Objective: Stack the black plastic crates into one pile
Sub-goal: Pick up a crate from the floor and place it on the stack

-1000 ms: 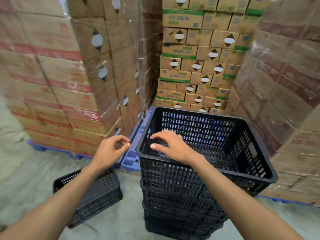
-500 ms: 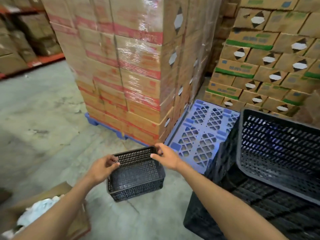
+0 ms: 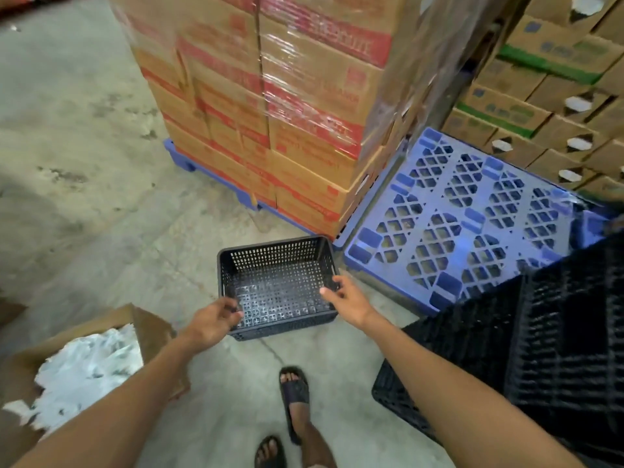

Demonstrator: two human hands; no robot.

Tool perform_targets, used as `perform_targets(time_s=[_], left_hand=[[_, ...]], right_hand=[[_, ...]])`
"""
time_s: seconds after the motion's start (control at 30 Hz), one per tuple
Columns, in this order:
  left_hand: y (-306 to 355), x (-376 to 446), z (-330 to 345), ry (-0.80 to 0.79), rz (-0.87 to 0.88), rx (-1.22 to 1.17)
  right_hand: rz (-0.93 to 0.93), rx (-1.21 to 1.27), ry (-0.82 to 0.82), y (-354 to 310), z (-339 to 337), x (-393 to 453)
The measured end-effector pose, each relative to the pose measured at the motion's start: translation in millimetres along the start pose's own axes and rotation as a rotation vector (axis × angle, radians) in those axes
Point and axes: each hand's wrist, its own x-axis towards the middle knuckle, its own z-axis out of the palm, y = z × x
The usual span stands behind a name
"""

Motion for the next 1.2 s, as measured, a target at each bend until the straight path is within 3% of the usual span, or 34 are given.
perform_targets(time_s=[0.4, 0.53, 0.67, 0.77, 0.83, 0.97, 1.07, 1.2], left_hand=[[-130.9, 229.8, 75.3, -0.007, -0.291, 0.121], [-169.6, 285.0, 106.4, 0.003, -0.389, 0.116], [-198.3, 332.5, 126.8, 0.027, -0.464, 0.041], [-212.8, 366.3, 145.2, 0.098, -0.566, -0.041], [-213.7, 373.7, 157.0, 0.139, -0.646, 0.006], [-223.5, 381.5, 177.5, 0.201, -0.695, 0.149], [-233.7, 387.3, 180.9, 0.212, -0.709, 0.154], [-237.1, 388.5, 183.4, 0.230, -0.711, 0.184]], right_hand=[[0.217, 0.044, -0.030, 132.3, 65.1, 232.3], [0.265, -0.135, -0.062, 186.5, 93.9, 300.8], [0.289, -0.317, 0.007, 224.4, 113.3, 350.2], [0.316, -0.111, -0.041, 251.2, 127.9, 380.9], [0.350, -0.109, -0.054, 260.2, 132.4, 383.1], [0.144, -0.533, 0.391, 273.8, 136.2, 380.6], [0.105, -0.633, 0.470, 280.3, 135.3, 383.7], [0.126, -0.547, 0.550, 280.8, 136.1, 391.9]])
